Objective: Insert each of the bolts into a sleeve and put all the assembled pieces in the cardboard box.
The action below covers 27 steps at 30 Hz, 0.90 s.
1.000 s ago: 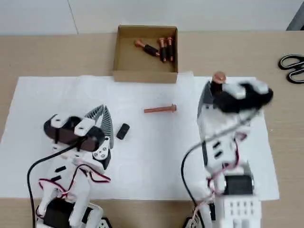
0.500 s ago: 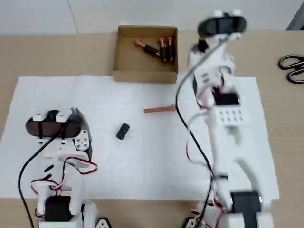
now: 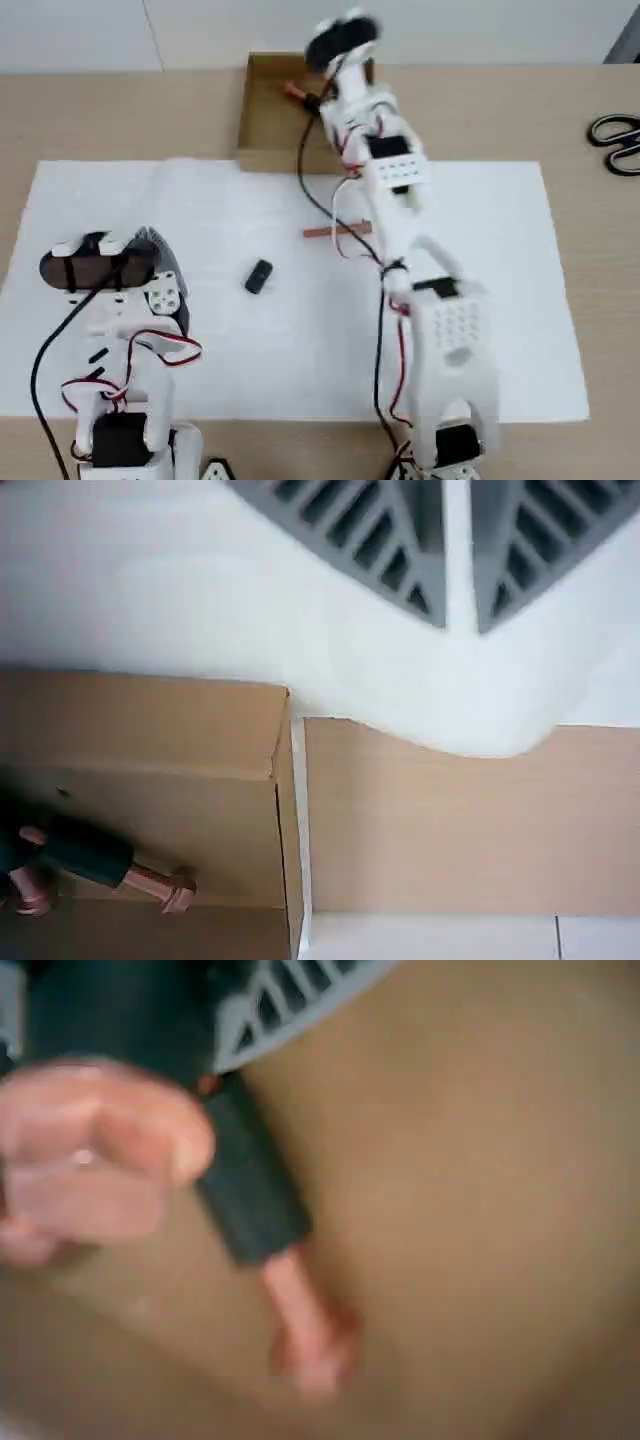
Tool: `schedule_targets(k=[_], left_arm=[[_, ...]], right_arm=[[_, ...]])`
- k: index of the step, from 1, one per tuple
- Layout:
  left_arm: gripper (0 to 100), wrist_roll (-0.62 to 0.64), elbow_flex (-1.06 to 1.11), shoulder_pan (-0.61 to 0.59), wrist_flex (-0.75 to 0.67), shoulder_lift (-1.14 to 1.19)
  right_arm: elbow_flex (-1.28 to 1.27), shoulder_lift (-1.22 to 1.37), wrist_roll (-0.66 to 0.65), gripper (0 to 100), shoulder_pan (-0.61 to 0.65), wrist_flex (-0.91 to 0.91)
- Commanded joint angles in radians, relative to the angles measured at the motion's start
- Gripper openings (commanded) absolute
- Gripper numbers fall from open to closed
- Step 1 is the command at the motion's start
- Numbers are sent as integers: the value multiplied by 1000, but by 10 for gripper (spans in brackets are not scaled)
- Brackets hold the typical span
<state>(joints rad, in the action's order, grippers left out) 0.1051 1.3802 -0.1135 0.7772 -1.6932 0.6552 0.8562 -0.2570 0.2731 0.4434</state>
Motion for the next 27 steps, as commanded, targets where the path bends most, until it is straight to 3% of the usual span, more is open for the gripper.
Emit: schedule_targets(k=[1, 10, 16, 18, 23, 27], left_arm=[[6, 9, -8, -3, -23, -8], [6, 6, -8, -3, -23, -8], [6, 6, -8, -3, -23, -8], [6, 6, -8, -3, -23, -8], [6, 6, -8, -3, -23, -8], [6, 8, -8, -3, -23, -8]], right_arm=[[281, 150, -97, 2, 7, 7], [694, 495, -161, 3, 12, 12], [781, 565, -161, 7, 36, 58], [789, 567, -161, 48, 41, 90], [789, 564, -160, 262, 42, 197], [789, 564, -158, 296, 42, 231]])
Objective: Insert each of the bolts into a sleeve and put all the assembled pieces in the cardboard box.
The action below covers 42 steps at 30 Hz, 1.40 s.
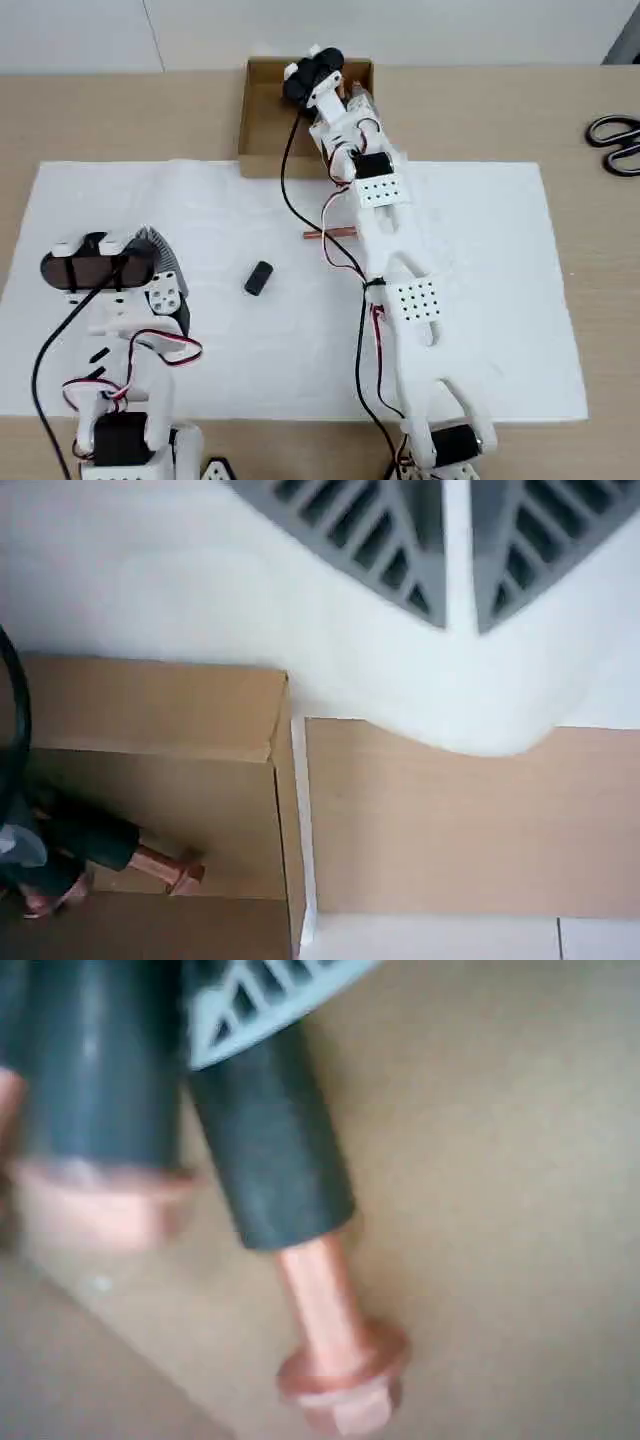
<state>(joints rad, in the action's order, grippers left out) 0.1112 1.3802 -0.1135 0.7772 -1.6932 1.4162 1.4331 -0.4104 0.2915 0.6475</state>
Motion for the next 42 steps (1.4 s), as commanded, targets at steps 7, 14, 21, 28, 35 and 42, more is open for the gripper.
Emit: schedule_targets(k=[7, 14, 21, 28, 35, 42], left_arm=[[6, 0, -8, -2, -21, -8], [6, 0, -8, 5, -21, -8], [6, 2, -7, 6, -20, -8], [6, 3, -5, 6, -23, -8], [6, 3, -5, 6, -23, -8], [6, 5, -8, 6, -25, -8]], right_arm=[[236, -10, -3, 296, 15, 31], [267, -139, 155, 296, -36, 113], [265, -430, 436, 296, -116, 455], [265, -691, 562, 296, -137, 802], [265, -891, 578, 296, -136, 1032], [265, -1058, 468, 296, -150, 1036]])
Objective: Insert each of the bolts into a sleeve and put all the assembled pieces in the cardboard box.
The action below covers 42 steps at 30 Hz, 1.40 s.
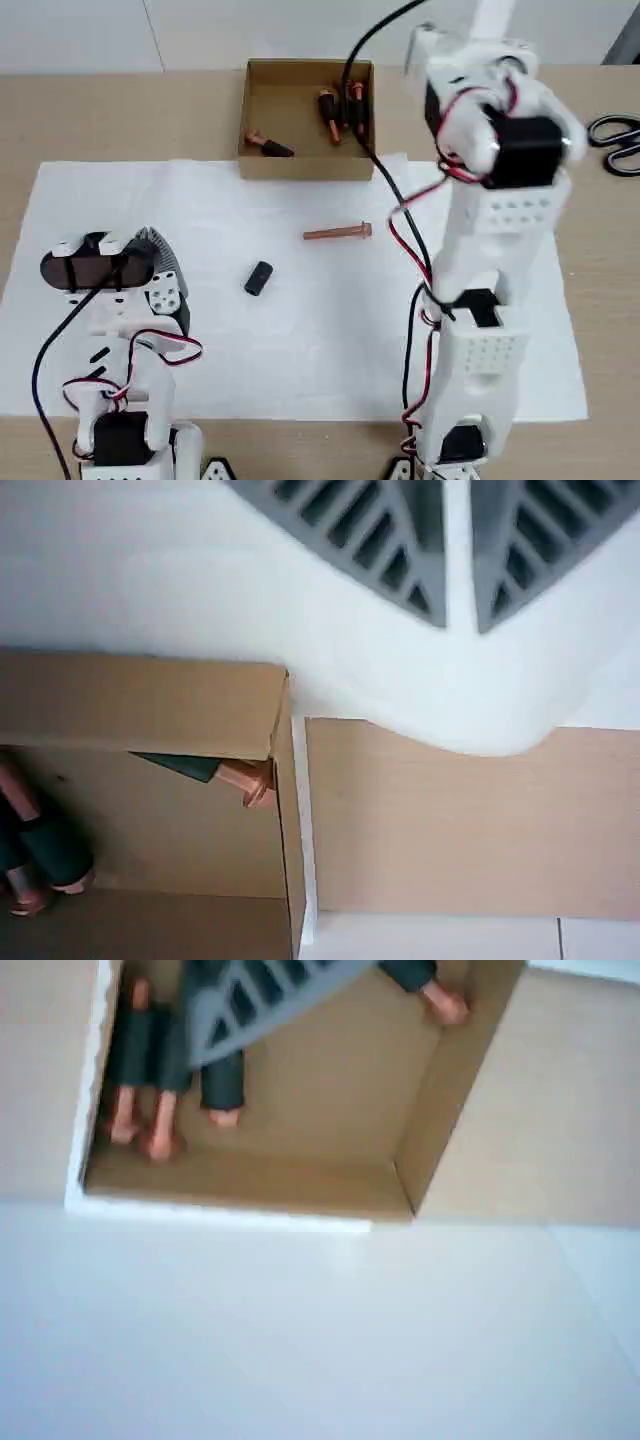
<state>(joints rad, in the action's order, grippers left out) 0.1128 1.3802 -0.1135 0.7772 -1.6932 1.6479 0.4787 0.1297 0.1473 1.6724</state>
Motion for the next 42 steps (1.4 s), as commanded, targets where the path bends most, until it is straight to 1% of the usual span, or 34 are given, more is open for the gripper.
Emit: schedule_targets(k=[1, 2, 4, 8, 12, 15, 19, 22, 26, 30, 34, 42], left_arm=[[6, 3, -8, 6, -31, -8], [6, 3, -8, 6, -40, -8], [6, 3, -8, 6, -55, -8], [6, 3, -7, 6, -91, -8], [6, 3, -5, 9, -109, -8], [6, 3, -4, 54, -107, -8], [6, 3, -4, 150, -107, -8], [6, 3, -4, 215, -107, -8], [6, 3, -2, 255, -107, -8], [6, -2, -2, 250, -106, -8], [6, -2, -2, 255, -106, -8], [6, -2, 13, 252, -106, -8]], right_arm=[[34, -127, -112, 296, 2, 15], [34, -148, -150, 296, 5, 16], [34, -185, -187, 296, 7, 18], [34, -277, -183, 296, 7, 18], [34, -421, -183, 296, 8, 18], [34, -567, -181, 296, 8, 12], [32, -791, -181, 296, 4, 10], [32, -894, -181, 296, 2, 10], [32, -946, -181, 296, 2, 8], [29, -944, -187, 296, 2, 10], [-161, -921, -187, 296, 4, 12], [-724, -914, -180, 296, 7, 7]])
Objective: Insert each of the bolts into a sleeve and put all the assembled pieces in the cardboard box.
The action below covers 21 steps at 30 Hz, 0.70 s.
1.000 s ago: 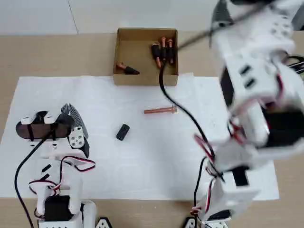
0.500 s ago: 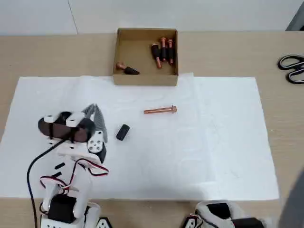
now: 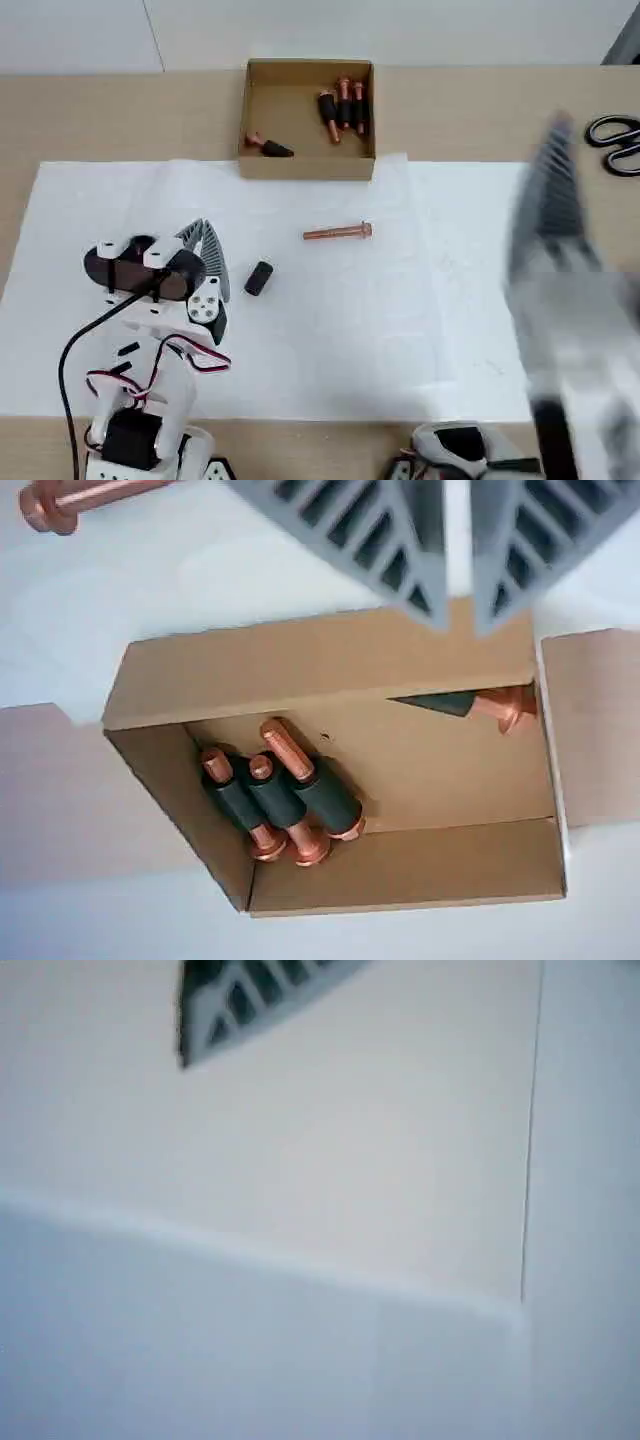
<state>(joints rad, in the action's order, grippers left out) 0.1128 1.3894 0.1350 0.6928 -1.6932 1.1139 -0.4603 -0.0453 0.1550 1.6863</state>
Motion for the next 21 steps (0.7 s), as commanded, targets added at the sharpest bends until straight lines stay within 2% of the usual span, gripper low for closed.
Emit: schedule_targets(k=[1, 12, 18, 21], left_arm=[[6, -2, 10, 2, -21, -8], [6, -2, 62, 0, -25, -8], [6, 2, 58, 0, -21, -8], [6, 3, 41, -61, -20, -8]], right_arm=[[-255, 25, -5, 296, -1, -7], [-954, 27, -3, 296, 12, -33], [-1221, 25, -3, 296, 140, -234], [-1310, 27, 71, 296, 246, -306]])
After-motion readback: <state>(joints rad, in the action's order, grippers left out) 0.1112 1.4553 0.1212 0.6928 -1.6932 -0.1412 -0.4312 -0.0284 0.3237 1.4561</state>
